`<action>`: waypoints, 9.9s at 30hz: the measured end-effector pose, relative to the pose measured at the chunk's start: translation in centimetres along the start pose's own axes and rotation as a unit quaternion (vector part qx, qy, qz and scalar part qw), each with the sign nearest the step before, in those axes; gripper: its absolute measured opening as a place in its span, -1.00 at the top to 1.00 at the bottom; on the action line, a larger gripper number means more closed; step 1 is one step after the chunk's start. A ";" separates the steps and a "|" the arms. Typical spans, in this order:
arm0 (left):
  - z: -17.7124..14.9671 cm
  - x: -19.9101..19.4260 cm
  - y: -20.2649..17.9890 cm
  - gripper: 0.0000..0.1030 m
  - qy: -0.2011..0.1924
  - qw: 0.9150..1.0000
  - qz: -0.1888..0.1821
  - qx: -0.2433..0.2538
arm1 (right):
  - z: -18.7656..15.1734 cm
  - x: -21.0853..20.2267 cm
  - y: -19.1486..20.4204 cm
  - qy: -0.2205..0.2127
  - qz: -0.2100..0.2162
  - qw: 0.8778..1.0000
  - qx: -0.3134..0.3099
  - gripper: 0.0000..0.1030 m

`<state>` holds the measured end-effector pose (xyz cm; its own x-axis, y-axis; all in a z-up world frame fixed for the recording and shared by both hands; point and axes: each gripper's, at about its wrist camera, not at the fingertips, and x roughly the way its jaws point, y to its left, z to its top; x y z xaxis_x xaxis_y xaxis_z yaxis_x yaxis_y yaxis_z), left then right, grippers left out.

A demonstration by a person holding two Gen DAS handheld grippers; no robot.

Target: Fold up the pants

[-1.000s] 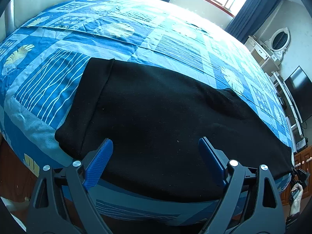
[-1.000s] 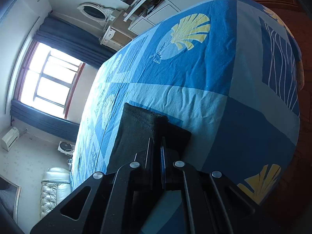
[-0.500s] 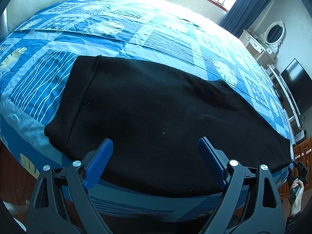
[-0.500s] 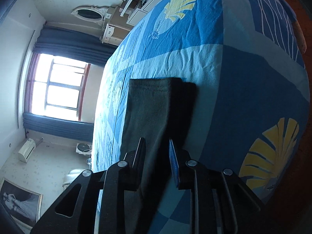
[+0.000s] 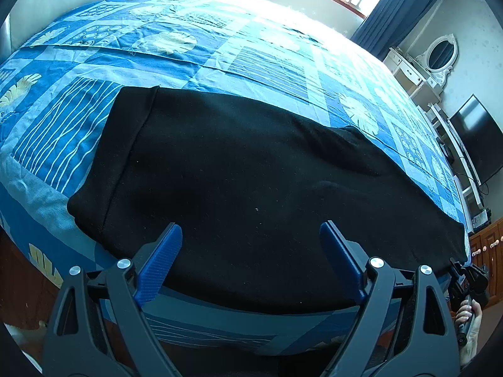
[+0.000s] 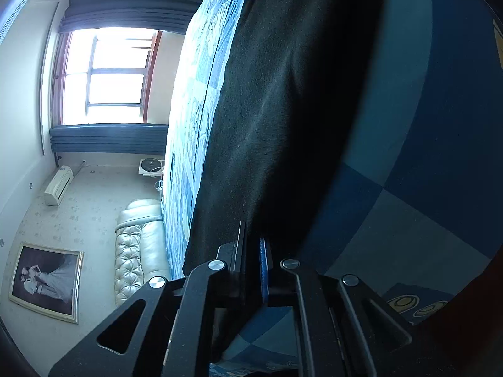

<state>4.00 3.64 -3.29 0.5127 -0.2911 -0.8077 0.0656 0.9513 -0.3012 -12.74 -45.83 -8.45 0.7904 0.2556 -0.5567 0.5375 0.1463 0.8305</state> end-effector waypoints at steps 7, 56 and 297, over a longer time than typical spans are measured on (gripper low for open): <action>-0.3 -0.2 -1.0 -0.73 -0.007 1.000 0.003 0.027 | 0.0 -0.8 -0.7 -0.001 0.004 1.000 0.004 0.88; -1.8 -0.1 -4.0 -0.73 -0.001 0.997 0.008 0.071 | -6.4 3.6 4.7 0.115 -0.039 0.984 -0.127 0.67; 7.5 0.5 12.9 0.77 0.093 0.966 -0.233 -0.063 | -20.8 17.6 15.6 0.179 0.040 0.938 -0.295 -0.60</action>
<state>11.53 16.52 -3.73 0.2900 -0.7086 -0.6432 0.1416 0.6965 -0.7034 3.49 -19.21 -4.87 0.6159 0.5770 -0.5364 0.1407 0.5893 0.7956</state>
